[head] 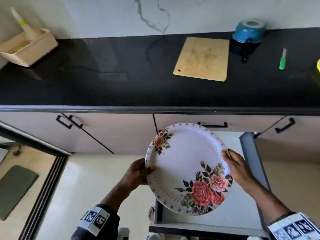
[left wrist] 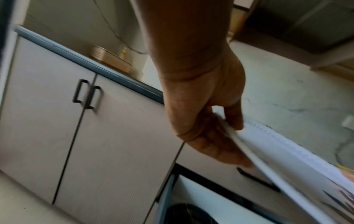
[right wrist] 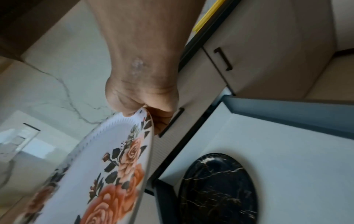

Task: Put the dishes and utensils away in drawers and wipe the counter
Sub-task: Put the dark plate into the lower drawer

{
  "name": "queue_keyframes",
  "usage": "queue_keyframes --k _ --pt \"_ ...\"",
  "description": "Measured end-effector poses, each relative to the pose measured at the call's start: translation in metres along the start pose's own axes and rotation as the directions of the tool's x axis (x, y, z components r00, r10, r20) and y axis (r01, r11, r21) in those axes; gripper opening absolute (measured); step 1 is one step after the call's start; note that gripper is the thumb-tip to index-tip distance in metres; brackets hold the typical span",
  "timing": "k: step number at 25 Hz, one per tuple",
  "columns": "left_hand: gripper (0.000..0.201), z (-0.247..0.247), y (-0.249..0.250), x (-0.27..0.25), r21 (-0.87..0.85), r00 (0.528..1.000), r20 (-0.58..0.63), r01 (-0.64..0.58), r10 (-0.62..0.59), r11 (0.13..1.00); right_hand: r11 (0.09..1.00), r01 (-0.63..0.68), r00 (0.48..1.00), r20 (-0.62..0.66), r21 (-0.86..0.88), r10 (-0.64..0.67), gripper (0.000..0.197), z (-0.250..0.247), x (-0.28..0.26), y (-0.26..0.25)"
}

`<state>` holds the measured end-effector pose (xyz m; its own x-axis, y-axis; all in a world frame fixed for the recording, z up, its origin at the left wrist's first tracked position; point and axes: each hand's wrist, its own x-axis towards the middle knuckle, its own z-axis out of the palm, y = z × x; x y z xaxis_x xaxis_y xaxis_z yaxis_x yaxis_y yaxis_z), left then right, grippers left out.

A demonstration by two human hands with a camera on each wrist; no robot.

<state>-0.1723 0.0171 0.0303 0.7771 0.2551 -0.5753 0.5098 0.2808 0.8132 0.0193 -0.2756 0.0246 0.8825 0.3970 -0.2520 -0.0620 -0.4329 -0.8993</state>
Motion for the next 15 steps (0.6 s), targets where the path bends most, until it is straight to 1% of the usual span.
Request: queue_keyframes --k 1,2,3,4,5,6,7,9,11,13,15 --pt "0.039 0.008 -0.012 0.013 0.055 0.998 -0.002 0.056 -0.056 0.997 1.0 -0.029 0.999 -0.029 -0.01 0.028 0.049 -0.006 -0.002 0.019" --pt "0.036 0.013 -0.025 0.025 0.183 0.994 -0.004 0.105 -0.106 0.978 0.999 -0.053 0.997 -0.049 -0.012 0.052 0.046 -0.008 -0.004 0.035" --pt "0.036 0.015 -0.039 0.035 0.416 0.989 -0.03 0.142 -0.142 0.898 0.993 -0.111 0.992 -0.072 -0.032 0.108 0.044 -0.009 -0.004 0.047" --pt "0.042 0.016 -0.055 0.044 0.67 0.986 -0.059 0.156 -0.157 0.726 0.98 -0.185 0.978 -0.104 -0.066 0.178 0.042 -0.009 -0.004 0.059" --pt "0.053 0.015 -0.067 0.05 0.846 0.983 -0.079 0.156 -0.169 0.51 0.964 -0.248 0.963 -0.129 -0.098 0.235 0.041 -0.006 -0.001 0.069" --pt "0.065 0.015 -0.077 0.054 0.92 0.98 -0.082 0.144 -0.181 0.364 0.946 -0.298 0.948 -0.154 -0.128 0.278 0.04 -0.003 0.002 0.081" --pt "0.075 0.016 -0.086 0.059 0.946 0.977 -0.06 0.122 -0.207 0.302 0.924 -0.36 0.926 -0.169 -0.129 0.337 0.036 0.001 0.007 0.092" --pt "0.087 0.02 -0.101 0.072 0.975 0.974 0.018 0.033 -0.225 0.22 0.895 -0.429 0.893 -0.207 -0.125 0.399 0.028 0.013 0.022 0.114" --pt "0.092 0.023 -0.112 0.08 0.987 0.97 0.035 0.005 -0.241 0.161 0.88 -0.463 0.869 -0.249 -0.107 0.427 0.026 0.031 0.037 0.131" --pt "0.091 0.024 -0.117 0.083 0.989 0.97 0.038 -0.002 -0.239 0.149 0.865 -0.492 0.851 -0.266 -0.096 0.454 0.029 0.049 0.05 0.146" --pt "0.09 0.019 -0.121 0.084 0.99 0.968 0.076 -0.045 -0.239 0.134 0.852 -0.519 0.835 -0.258 -0.075 0.486 0.03 0.066 0.062 0.16"
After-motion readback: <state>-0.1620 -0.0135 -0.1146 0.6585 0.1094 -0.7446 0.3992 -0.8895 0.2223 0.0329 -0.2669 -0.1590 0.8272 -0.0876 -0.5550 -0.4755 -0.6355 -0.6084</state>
